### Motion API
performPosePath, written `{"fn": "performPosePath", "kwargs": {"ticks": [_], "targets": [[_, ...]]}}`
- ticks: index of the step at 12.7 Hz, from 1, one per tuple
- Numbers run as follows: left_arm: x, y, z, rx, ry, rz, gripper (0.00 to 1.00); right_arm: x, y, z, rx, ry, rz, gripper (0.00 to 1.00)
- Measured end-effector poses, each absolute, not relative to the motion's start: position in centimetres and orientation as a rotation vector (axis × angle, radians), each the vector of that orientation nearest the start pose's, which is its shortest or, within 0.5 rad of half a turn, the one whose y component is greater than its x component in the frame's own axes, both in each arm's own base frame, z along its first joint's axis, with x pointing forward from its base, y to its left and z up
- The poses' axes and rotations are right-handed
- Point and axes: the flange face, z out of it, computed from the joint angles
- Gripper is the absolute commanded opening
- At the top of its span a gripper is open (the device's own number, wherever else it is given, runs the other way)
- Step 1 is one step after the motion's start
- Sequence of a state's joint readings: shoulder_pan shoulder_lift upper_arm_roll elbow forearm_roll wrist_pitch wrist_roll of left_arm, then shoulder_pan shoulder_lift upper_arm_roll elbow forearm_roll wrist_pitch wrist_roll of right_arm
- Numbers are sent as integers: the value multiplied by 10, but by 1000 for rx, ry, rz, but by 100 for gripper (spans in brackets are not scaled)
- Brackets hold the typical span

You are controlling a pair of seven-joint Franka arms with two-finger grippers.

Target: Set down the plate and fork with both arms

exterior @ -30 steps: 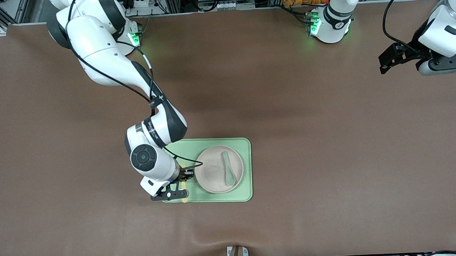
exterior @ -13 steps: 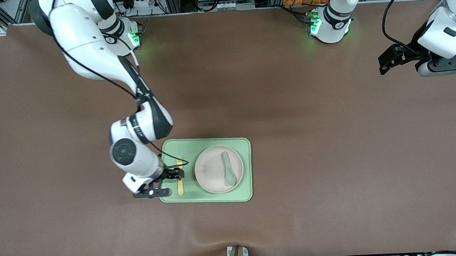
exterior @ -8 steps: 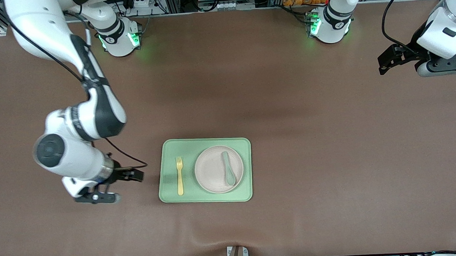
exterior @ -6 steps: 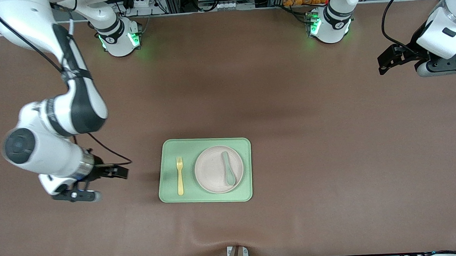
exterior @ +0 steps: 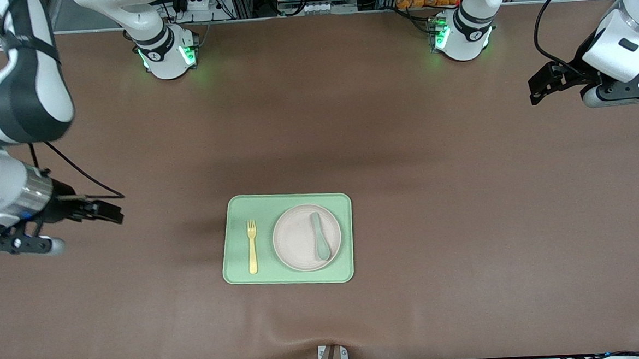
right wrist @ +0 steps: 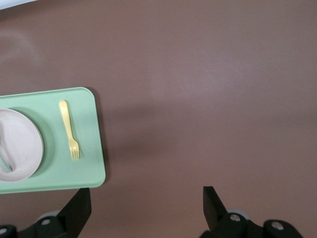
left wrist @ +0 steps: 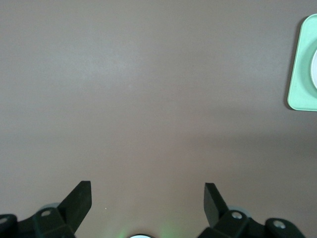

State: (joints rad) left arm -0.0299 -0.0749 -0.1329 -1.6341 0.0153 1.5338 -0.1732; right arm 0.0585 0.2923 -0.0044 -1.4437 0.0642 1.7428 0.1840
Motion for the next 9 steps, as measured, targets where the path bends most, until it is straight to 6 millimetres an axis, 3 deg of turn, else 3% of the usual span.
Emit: {"fn": "performPosePath", "kwargs": {"ticks": [2,5,9], "targets": [[519,-89,632,-3112,-11,32,100,616,24,541,-3070,231,-4,100],[519,-89,632,-3112,-11,33,100,566,22,564,-3066,230,-52,100],[519,-89,633,-3112,-9,30,100,531,16,607,-3061,237,-94,100]]}}
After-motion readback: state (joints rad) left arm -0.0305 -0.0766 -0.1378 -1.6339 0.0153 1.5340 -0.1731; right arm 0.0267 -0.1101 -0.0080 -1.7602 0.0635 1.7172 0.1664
